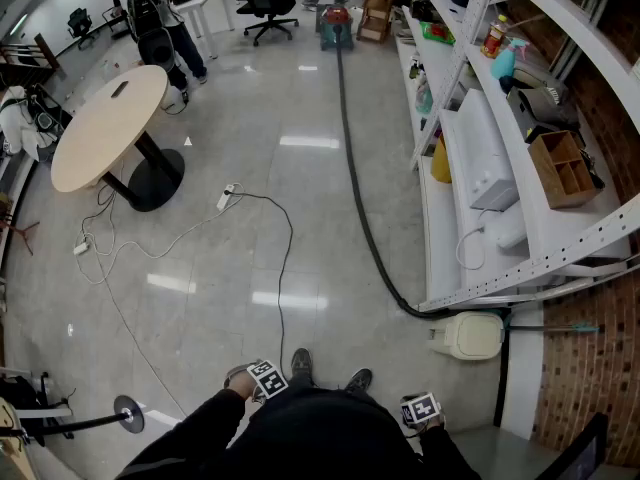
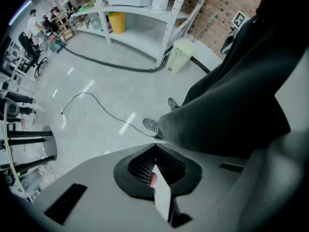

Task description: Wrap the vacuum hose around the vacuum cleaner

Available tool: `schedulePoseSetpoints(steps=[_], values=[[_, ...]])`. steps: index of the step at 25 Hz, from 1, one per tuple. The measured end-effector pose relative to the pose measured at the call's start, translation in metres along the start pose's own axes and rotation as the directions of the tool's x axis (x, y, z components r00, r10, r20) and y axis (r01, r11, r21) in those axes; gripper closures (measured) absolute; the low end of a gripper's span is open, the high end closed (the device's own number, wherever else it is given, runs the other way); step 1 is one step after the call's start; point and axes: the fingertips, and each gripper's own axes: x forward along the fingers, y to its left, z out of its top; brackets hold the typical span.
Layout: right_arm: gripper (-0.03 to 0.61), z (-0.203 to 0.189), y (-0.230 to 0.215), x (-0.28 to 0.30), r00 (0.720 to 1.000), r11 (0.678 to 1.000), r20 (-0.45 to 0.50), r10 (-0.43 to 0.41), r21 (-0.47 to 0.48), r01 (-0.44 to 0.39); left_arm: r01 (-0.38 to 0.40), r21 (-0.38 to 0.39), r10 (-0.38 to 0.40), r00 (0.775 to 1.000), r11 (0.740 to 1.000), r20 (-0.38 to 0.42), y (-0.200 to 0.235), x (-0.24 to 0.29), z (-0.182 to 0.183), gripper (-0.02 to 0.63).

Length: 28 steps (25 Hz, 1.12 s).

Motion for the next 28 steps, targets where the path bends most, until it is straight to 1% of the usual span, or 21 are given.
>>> schedulePoseSetpoints(steps=[3, 5, 7, 10, 14, 15, 17, 19, 20, 22, 23, 25, 26, 28], values=[[0.566, -0.01, -0.001, 0.0, 1.0, 1.0, -0.015, 0.009, 0.007, -0.009, -0.004, -0.028, 0.002, 0.998, 1.0, -0.061, 0.002, 0.005, -0.027, 0.594], [0.566, -0.012, 0.001, 0.001, 1.0, 1.0, -0.014, 0.025, 0.009, -0.024, -0.003, -0.045, 0.0, 0.997, 0.999, -0.08, 0.001, 0.007, -0.036, 0.592], [0.566, -0.015, 0.002, 0.001, 0.999, 1.0, -0.014, 0.03, 0.006, -0.03, -0.004, -0.053, -0.001, 0.997, 0.999, -0.083, -0.001, 0.007, -0.038, 0.594], [0.566, -0.019, -0.002, 0.0, 1.0, 1.0, -0.017, 0.023, 0.001, -0.023, -0.004, -0.045, 0.001, 0.998, 0.999, -0.066, -0.006, 0.006, -0.027, 0.594], [0.566, -0.021, -0.01, -0.001, 1.0, 1.0, -0.008, 0.011, -0.007, -0.011, -0.006, -0.012, 0.006, 1.0, 1.0, -0.021, -0.016, 0.003, 0.006, 0.594], [0.566, -0.02, -0.012, -0.002, 1.0, 1.0, 0.007, 0.008, -0.008, -0.008, -0.007, -0.003, 0.007, 1.0, 1.0, -0.008, -0.018, 0.002, 0.015, 0.594], [0.566, -0.012, -0.021, -0.003, 0.998, 1.0, 0.069, -0.008, -0.02, 0.009, -0.014, 0.002, 0.014, 1.0, 1.0, 0.011, -0.024, 0.002, 0.027, 0.594], [0.566, -0.003, -0.033, -0.003, 0.994, 0.999, 0.112, -0.019, -0.044, 0.024, -0.029, -0.021, 0.029, 0.999, 0.999, 0.019, -0.029, 0.002, 0.03, 0.592], [0.566, -0.006, -0.036, -0.003, 0.995, 0.999, 0.093, -0.016, -0.045, 0.02, -0.039, -0.034, 0.039, 0.999, 0.999, 0.021, -0.031, 0.002, 0.031, 0.594], [0.566, -0.03, -0.035, -0.008, 1.0, 1.0, -0.014, 0.0, -0.003, -0.001, -0.05, -0.049, 0.051, 0.998, 0.998, 0.027, -0.032, 0.001, 0.032, 0.594], [0.566, -0.039, -0.037, -0.011, 0.999, 1.0, -0.043, -0.001, 0.015, 0.002, -0.048, -0.05, 0.05, 0.998, 0.998, 0.026, -0.032, 0.001, 0.033, 0.594], [0.566, -0.031, -0.049, -0.011, 0.999, 1.0, 0.033, -0.028, -0.006, 0.029, -0.045, -0.05, 0.046, 0.999, 0.998, 0.017, -0.034, 0.002, 0.033, 0.592], [0.566, -0.031, -0.053, -0.011, 0.998, 1.0, 0.052, -0.024, -0.008, 0.025, -0.044, -0.054, 0.045, 0.999, 0.998, 0.012, -0.037, 0.004, 0.032, 0.594], [0.566, -0.046, -0.053, -0.012, 1.0, 1.0, 0.019, 0.025, 0.014, -0.025, -0.048, -0.067, 0.049, 0.999, 0.997, 0.005, -0.046, 0.007, 0.033, 0.594]])
